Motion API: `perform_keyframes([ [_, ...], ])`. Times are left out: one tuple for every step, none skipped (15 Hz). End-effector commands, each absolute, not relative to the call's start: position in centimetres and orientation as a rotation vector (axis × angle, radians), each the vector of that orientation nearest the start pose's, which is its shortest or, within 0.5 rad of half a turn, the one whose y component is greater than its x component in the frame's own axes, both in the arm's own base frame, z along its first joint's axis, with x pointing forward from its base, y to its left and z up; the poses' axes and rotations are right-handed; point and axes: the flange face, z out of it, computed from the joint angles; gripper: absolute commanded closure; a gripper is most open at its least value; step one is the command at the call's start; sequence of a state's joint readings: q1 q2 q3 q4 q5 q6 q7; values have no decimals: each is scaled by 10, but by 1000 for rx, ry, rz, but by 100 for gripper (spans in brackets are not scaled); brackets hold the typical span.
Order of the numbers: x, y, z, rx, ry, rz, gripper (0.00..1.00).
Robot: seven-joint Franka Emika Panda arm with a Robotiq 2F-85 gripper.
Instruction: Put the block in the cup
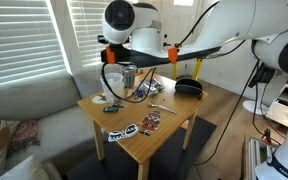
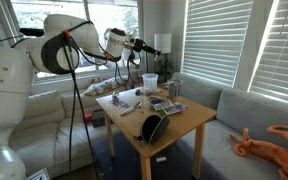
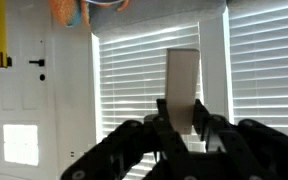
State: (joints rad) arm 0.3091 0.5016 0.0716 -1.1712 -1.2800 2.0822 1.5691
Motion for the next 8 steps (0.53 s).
perform_keyframes([
  [715,248,576,-2626,1138,-2059,93],
  [712,254,568,-2646,1179,-2007,93],
  [708,258,560,-2668,1211,-1967,93],
  [705,261,554,-2683,1244,-1943,93],
  [703,262,547,-2693,1281,-1910,93],
  [702,260,541,-2696,1327,-1876,93],
  [702,259,536,-2694,1377,-1850,56],
  [703,256,531,-2699,1410,-1800,45],
])
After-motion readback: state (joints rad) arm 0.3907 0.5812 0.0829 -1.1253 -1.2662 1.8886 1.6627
